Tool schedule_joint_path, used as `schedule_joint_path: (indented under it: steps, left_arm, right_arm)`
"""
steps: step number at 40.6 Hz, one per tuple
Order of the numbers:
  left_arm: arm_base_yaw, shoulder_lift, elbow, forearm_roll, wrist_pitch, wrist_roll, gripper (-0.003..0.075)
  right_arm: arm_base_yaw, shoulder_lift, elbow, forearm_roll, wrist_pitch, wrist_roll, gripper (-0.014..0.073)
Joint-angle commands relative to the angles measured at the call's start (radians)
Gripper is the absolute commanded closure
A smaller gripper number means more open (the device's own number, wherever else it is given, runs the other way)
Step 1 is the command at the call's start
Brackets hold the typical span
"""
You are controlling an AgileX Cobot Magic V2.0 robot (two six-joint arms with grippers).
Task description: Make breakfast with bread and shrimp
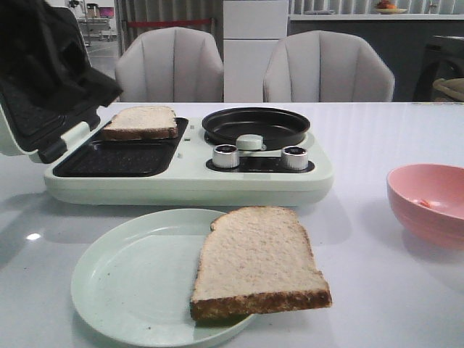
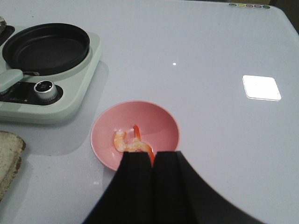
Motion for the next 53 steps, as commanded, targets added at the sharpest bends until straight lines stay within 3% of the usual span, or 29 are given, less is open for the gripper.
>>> schedule_joint_path:
  steps: [1, 7, 16, 31, 42, 53]
  left_arm:
    - [-0.032, -0.041, -0.032, -0.325, 0.201, 0.272, 0.0171]
    - [-0.032, -0.049, -0.036, -0.603, 0.384, 0.485, 0.0171]
    - [-0.021, -0.194, -0.034, -0.932, 0.361, 0.684, 0.0171]
    - [0.123, -0.596, 0.053, -1.249, 0.348, 0.718, 0.0195]
    - [0.123, -0.793, 0.171, -1.318, 0.235, 0.718, 0.0284]
    - [0.123, -0.805, 0.174, -1.316, 0.22, 0.718, 0.0346]
  right_arm:
    - [-0.004, 0.013, -0.028, 0.0, -0.073, -0.003, 0.0585]
    - [-0.004, 0.013, -0.028, 0.0, -0.073, -0.003, 0.0585]
    - [-0.004, 0.013, -0.028, 0.001, -0.074, -0.003, 0.0585]
    - [-0.004, 0.013, -0.028, 0.037, -0.081, -0.003, 0.0585]
    - [-0.004, 0.013, -0.027, 0.087, -0.074, -0.003, 0.0585]
    - [-0.004, 0.013, -0.027, 0.094, -0.079, -0.003, 0.0585]
